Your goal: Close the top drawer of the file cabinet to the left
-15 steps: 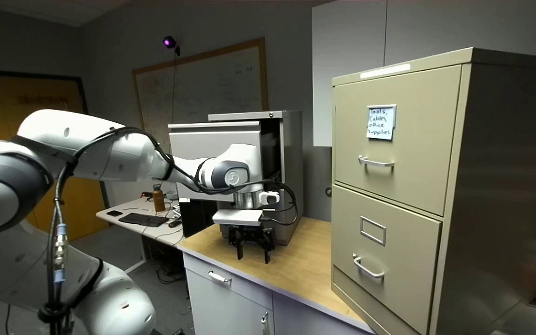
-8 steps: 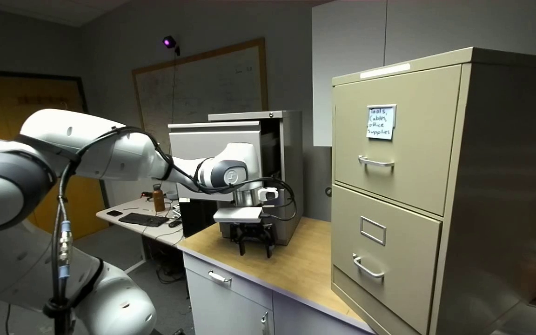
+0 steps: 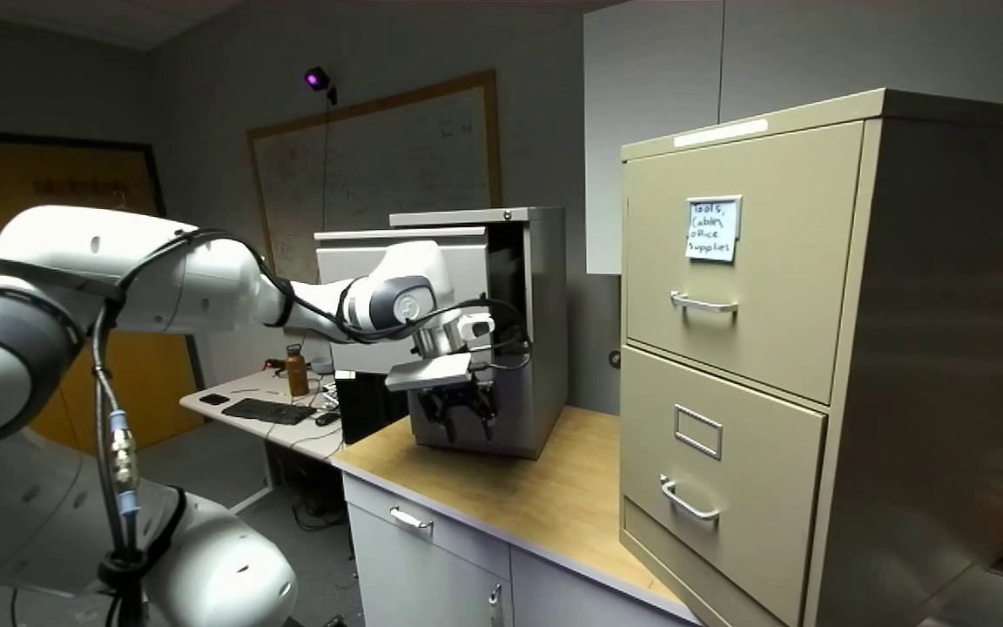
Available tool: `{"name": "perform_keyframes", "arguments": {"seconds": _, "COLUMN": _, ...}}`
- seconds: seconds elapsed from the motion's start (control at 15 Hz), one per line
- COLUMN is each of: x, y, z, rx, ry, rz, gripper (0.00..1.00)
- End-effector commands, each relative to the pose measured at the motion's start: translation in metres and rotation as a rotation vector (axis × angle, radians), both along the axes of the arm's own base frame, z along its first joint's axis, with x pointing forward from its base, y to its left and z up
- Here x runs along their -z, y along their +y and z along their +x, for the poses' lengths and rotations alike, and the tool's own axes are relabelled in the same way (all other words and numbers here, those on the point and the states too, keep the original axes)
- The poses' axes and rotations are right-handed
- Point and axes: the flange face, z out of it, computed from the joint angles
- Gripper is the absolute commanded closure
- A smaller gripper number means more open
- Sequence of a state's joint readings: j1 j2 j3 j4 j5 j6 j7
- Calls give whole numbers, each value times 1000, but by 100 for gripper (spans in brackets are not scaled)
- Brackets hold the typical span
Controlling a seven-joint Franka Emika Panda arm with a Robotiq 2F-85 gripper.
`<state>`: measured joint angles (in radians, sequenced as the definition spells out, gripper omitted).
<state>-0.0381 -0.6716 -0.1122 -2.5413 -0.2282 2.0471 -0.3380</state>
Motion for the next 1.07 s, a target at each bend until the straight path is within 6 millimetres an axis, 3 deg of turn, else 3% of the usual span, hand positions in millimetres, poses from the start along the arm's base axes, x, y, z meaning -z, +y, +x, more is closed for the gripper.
{"name": "perform_keyframes", "arguments": {"seconds": 0.0, "x": -39, "y": 18, "z": -6, "rx": -28, "ry": -140, "rz": 44, "gripper": 57}}
{"name": "perform_keyframes", "arguments": {"seconds": 0.27, "x": -75, "y": 34, "z": -14, "rx": -101, "ry": -314, "rz": 81, "gripper": 88}}
{"name": "perform_keyframes", "arguments": {"seconds": 0.4, "x": -94, "y": 41, "z": -18, "rx": -129, "ry": -397, "rz": 105, "gripper": 93}}
{"name": "perform_keyframes", "arguments": {"seconds": 0.53, "x": -114, "y": 47, "z": -24, "rx": -156, "ry": -472, "rz": 138, "gripper": 97}}
{"name": "perform_keyframes", "arguments": {"seconds": 0.73, "x": -139, "y": 59, "z": -30, "rx": -202, "ry": -555, "rz": 212, "gripper": 90}}
{"name": "perform_keyframes", "arguments": {"seconds": 1.0, "x": -158, "y": 81, "z": -28, "rx": -272, "ry": -586, "rz": 302, "gripper": 91}}
